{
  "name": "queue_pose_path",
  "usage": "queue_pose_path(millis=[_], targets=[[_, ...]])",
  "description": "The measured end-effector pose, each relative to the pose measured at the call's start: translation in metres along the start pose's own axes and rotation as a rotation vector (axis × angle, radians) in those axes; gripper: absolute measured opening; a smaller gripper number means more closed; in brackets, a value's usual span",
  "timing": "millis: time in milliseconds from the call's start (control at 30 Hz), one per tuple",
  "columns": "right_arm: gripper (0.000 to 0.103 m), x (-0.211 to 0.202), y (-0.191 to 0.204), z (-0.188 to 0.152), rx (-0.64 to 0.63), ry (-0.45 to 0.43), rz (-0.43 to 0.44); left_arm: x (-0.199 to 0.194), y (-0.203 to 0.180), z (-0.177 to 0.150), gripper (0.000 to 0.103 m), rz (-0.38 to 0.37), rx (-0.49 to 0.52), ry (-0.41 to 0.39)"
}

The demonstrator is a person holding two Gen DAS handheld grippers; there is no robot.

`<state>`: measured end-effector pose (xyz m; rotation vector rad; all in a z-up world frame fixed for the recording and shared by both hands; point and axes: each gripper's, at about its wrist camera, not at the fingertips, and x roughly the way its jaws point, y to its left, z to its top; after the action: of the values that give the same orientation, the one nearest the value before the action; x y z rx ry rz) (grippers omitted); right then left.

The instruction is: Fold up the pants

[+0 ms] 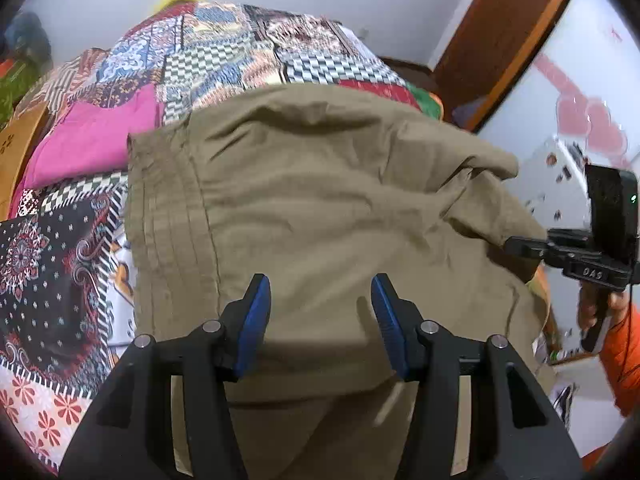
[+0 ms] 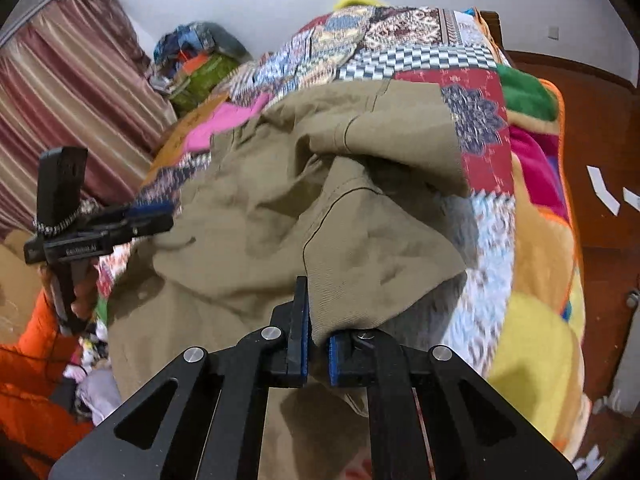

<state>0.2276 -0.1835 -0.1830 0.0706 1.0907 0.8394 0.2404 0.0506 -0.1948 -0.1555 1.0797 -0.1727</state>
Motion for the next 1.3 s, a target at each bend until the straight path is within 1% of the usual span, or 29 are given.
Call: queue_pose_path(millis=[100,233,333,367,433,467,500,567,600,633,700,767,900,967,1000,1033,1067,1100,1167,1267,1300], targets=[[0.006,0.008,-0.008,-0.013,0.039,0.04,-0.036,0.012,-0.001,-0.012,0.053,0.028,0.015,0.037],[0.008,0.015,-0.012,-0.027,0.028,0.081,-0.085,0.018,0.001,-0.019,0.053,0.025,0.008,0.029],[0.008,0.001,-0.014,-0.024,0.004,0.106,-0.137,0.018,-0.001,-0.021,0.054,0.035,0.026,0.028],[0.009,-0.007,-0.015,-0.023,0.001,0.101,-0.158,0.018,-0.001,-0.021,0.054,0.038,0.031,0.027],[0.017,-0.029,-0.023,-0.018,0.02,0.068,-0.183,0.019,0.0,-0.022,0.054,0.038,0.035,0.024],[0.018,-0.039,-0.026,-0.014,0.03,0.043,-0.186,0.019,0.0,-0.023,0.055,0.036,0.033,0.022],[0.02,-0.051,-0.031,-0.005,0.042,0.0,-0.195,0.019,0.001,-0.023,0.055,0.034,0.031,0.019],[0.03,-0.063,-0.036,0.011,0.056,-0.068,-0.213,0.019,0.002,-0.024,0.055,0.034,0.028,0.013],[0.039,-0.065,-0.038,0.019,0.064,-0.095,-0.213,0.019,0.002,-0.024,0.055,0.035,0.029,0.009],[0.043,-0.066,-0.04,0.027,0.069,-0.121,-0.205,0.019,0.001,-0.025,0.055,0.037,0.031,0.007],[0.044,-0.059,-0.038,0.041,0.076,-0.148,-0.191,0.018,0.0,-0.027,0.055,0.043,0.038,0.001],[0.044,-0.045,-0.039,0.052,0.068,-0.127,-0.172,0.018,0.0,-0.028,0.056,0.048,0.045,-0.002],[0.044,0.003,-0.04,0.066,0.064,-0.03,-0.127,0.018,0.003,-0.028,0.057,0.039,0.038,-0.005],[0.037,0.012,-0.038,0.065,0.072,-0.02,-0.111,0.018,0.004,-0.029,0.059,0.037,0.032,-0.01],[0.025,0.016,-0.038,0.067,0.072,-0.017,-0.098,0.018,0.004,-0.03,0.059,0.036,0.03,-0.014],[0.019,0.018,-0.038,0.068,0.074,-0.019,-0.094,0.018,0.004,-0.031,0.059,0.035,0.029,-0.018],[0.016,0.019,-0.036,0.07,0.064,-0.036,-0.103,0.018,0.004,-0.031,0.059,0.034,0.028,-0.022],[0.014,0.02,-0.033,0.072,0.036,-0.048,-0.13,0.018,0.004,-0.032,0.059,0.033,0.029,-0.025],[0.013,0.022,-0.026,0.077,-0.015,-0.061,-0.189,0.018,0.003,-0.033,0.059,0.033,0.032,-0.028],[0.011,0.036,-0.026,0.09,-0.085,-0.046,-0.312,0.018,0.005,-0.034,0.061,0.032,0.031,-0.031],[0.01,0.04,-0.032,0.094,-0.085,-0.033,-0.329,0.018,0.006,-0.034,0.061,0.026,0.026,-0.033]])
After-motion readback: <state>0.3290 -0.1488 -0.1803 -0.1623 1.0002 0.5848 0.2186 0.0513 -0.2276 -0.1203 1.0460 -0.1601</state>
